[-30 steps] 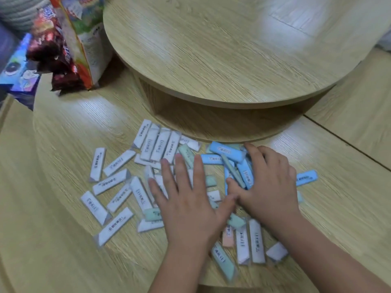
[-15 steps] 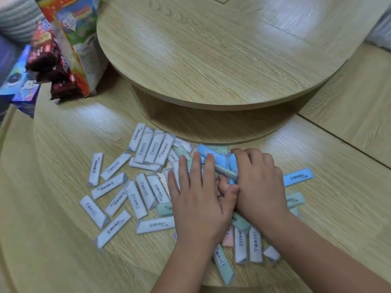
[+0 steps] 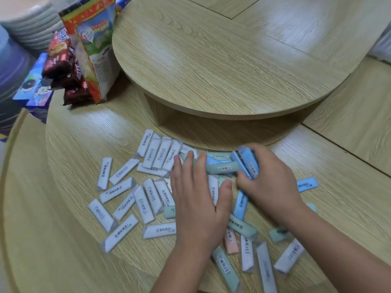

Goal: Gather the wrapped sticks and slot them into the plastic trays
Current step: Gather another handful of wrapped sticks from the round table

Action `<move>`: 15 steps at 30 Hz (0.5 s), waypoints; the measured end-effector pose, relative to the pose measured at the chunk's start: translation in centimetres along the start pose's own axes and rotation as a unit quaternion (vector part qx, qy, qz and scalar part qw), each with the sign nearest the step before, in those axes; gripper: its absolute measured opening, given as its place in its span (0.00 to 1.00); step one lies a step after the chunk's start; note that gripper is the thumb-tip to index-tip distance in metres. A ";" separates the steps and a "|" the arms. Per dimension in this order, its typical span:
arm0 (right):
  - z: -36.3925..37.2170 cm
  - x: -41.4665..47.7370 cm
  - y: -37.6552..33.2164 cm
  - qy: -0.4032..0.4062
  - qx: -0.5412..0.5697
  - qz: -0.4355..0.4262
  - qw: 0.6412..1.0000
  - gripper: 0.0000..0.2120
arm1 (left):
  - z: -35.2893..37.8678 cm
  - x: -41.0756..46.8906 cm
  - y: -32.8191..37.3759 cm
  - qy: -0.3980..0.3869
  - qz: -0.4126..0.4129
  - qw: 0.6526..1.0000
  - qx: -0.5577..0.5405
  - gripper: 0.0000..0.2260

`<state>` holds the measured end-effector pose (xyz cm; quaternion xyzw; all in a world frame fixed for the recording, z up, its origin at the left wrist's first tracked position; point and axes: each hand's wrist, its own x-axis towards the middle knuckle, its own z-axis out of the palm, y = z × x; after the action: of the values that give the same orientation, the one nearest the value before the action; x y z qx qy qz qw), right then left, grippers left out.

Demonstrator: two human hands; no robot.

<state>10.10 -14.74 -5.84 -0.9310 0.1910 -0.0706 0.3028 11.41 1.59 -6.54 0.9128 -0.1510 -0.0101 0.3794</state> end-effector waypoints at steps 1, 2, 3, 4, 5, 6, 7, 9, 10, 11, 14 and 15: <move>-0.3 0.1 -0.2 0.007 0.030 -0.001 1.000 0.20 | -0.1 0.1 0.3 0.006 0.010 1.000 -0.017 0.33; -0.7 0.1 -0.5 0.014 0.060 -0.003 0.998 0.21 | -0.2 0.2 0.7 0.010 0.018 0.999 -0.042 0.31; -1.0 0.0 -0.9 0.021 0.090 -0.011 0.996 0.21 | -0.2 0.3 1.1 0.011 0.021 0.997 -0.074 0.29; -1.3 -0.1 -1.5 0.026 0.119 -0.025 0.992 0.22 | -0.2 0.5 1.4 0.012 0.017 0.993 -0.113 0.27; -1.5 -0.2 -2.2 0.025 0.148 -0.042 0.988 0.22 | -0.3 0.8 1.9 0.012 0.004 0.988 -0.155 0.26; -1.6 -0.3 -3.0 0.018 0.178 -0.054 0.982 0.22 | -0.5 1.1 2.4 0.008 -0.018 0.978 -0.206 0.26; -1.5 -0.4 -3.8 0.010 0.204 -0.063 0.977 0.22 | -0.7 1.6 2.9 -0.009 -0.047 0.961 -0.272 0.26; -1.0 -0.5 -4.9 -0.006 0.244 -0.077 0.967 0.22 | -1.0 2.6 3.2 -0.061 -0.092 0.906 -0.409 0.26; -0.7 -0.4 -5.3 -0.012 0.260 -0.084 0.962 0.23 | -1.2 3.1 3.1 -0.087 -0.104 0.884 -0.448 0.27; -0.5 -0.4 -5.4 -0.019 0.273 -0.089 0.958 0.24 | -1.4 3.6 2.9 -0.112 -0.113 0.867 -0.473 0.27; 0.4 -0.5 -5.1 -0.049 0.277 -0.098 0.955 0.26 | -1.8 3.9 2.3 -0.170 -0.137 0.821 -0.527 0.26; 0.7 -0.6 -5.0 -0.064 0.272 -0.101 0.955 0.27 | -1.9 3.8 2.3 -0.180 -0.140 0.812 -0.537 0.23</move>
<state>11.25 -10.37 -3.48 -0.8304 0.0498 -0.0900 0.5475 14.65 0.34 -3.23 0.5570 -0.0579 -0.3069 0.7696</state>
